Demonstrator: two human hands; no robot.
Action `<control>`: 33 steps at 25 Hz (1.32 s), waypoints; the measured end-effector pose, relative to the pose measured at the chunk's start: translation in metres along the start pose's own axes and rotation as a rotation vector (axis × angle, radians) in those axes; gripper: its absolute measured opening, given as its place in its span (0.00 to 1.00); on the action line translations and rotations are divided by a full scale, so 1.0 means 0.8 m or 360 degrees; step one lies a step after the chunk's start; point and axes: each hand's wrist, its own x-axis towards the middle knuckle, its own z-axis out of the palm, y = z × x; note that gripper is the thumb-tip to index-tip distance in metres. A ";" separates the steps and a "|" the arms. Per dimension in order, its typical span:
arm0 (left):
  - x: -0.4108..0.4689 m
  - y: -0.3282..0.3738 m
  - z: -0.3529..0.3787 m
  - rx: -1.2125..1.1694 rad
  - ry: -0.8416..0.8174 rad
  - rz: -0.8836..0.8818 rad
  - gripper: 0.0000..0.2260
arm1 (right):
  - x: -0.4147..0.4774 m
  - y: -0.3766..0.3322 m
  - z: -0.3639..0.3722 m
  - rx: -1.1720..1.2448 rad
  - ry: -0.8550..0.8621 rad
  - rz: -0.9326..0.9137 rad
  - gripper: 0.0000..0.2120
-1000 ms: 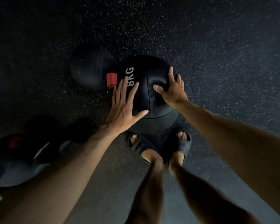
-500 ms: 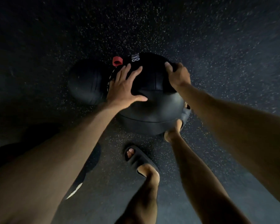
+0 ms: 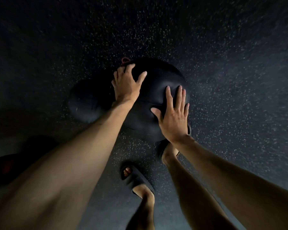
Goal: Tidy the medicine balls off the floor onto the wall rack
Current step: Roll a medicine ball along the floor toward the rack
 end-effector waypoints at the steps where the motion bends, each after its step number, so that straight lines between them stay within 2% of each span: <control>1: 0.002 0.003 -0.001 -0.0029 0.0015 0.0003 0.25 | 0.017 -0.003 -0.004 -0.0001 -0.0007 0.0032 0.39; 5: -0.026 -0.006 -0.007 -0.0015 0.0055 0.0246 0.30 | 0.085 -0.010 -0.033 -0.0008 -0.0091 0.0123 0.37; 9: -0.045 -0.009 -0.007 -0.0009 -0.0093 0.0402 0.38 | 0.178 -0.016 -0.075 0.0018 -0.0205 0.0206 0.37; 12: 0.013 0.024 -0.011 -0.0042 -0.0080 0.0290 0.36 | 0.260 -0.022 -0.100 0.0083 -0.0255 0.0294 0.36; 14: 0.063 0.051 -0.022 -0.0038 -0.0115 0.0193 0.34 | 0.306 -0.030 -0.117 0.0192 -0.0189 0.0327 0.33; 17: 0.147 0.089 -0.040 -0.0098 -0.0176 0.0006 0.31 | 0.321 -0.041 -0.131 0.0247 0.0049 0.0179 0.28; 19: 0.206 0.111 -0.050 -0.0131 -0.0173 -0.0115 0.30 | 0.294 -0.043 -0.131 0.0195 0.0174 -0.0035 0.29; 21: 0.261 0.126 -0.056 -0.0160 -0.0154 -0.0212 0.27 | 0.277 -0.043 -0.127 0.0124 0.0175 -0.0169 0.32; 24: 0.323 0.137 -0.070 -0.0174 -0.0089 -0.0270 0.23 | 0.340 -0.070 -0.139 0.0110 0.0156 -0.0056 0.32; 27: 0.336 0.136 -0.083 -0.0150 0.0004 -0.0066 0.24 | 0.444 -0.114 -0.165 0.0105 0.0091 0.0128 0.31; 31: 0.330 0.122 -0.090 0.0025 0.0073 0.0290 0.35 | 0.571 -0.177 -0.198 0.0110 0.0087 0.0325 0.28; 33: 0.356 0.115 -0.104 0.0033 0.0083 0.0323 0.37 | 0.613 -0.210 -0.203 0.0170 0.0125 0.0361 0.26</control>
